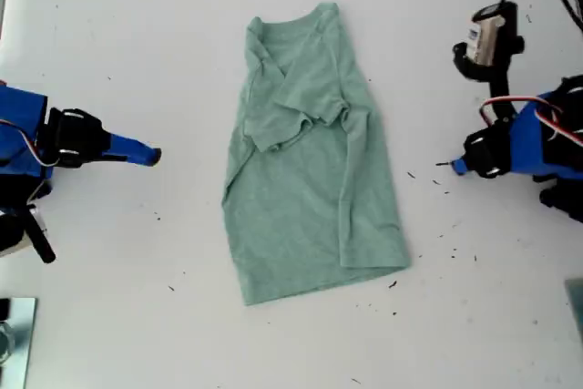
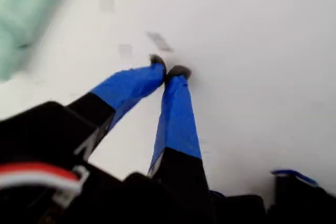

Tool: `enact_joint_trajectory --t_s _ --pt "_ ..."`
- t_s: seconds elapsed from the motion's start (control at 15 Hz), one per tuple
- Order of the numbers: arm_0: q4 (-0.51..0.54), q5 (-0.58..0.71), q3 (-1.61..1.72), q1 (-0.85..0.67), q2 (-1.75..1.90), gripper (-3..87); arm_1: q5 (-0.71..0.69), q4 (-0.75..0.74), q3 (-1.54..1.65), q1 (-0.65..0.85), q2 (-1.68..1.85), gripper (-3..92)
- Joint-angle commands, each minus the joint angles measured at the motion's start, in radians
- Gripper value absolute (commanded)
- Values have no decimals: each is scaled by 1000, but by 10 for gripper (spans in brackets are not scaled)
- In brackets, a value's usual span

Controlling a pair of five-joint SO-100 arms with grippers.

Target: Fold t shirt

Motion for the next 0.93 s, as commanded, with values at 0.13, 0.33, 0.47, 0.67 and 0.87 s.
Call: enact_joint_trajectory --t_s 0.13,0.33,0.47,0.67,0.87 --pt "18 -357 -664 262 -882 -2 -75 -106 54 84 -28 23" --pt "308 -383 -1497 387 -1562 -2 -104 -178 67 106 -104 23" --pt "502 -316 -1933 403 -1881 -2 -110 -196 77 112 -106 23" --pt "480 -252 -1997 376 -1980 256 -110 -206 84 112 -104 23" --pt "462 -229 -2037 351 -2129 286 -109 -213 91 106 -100 23"
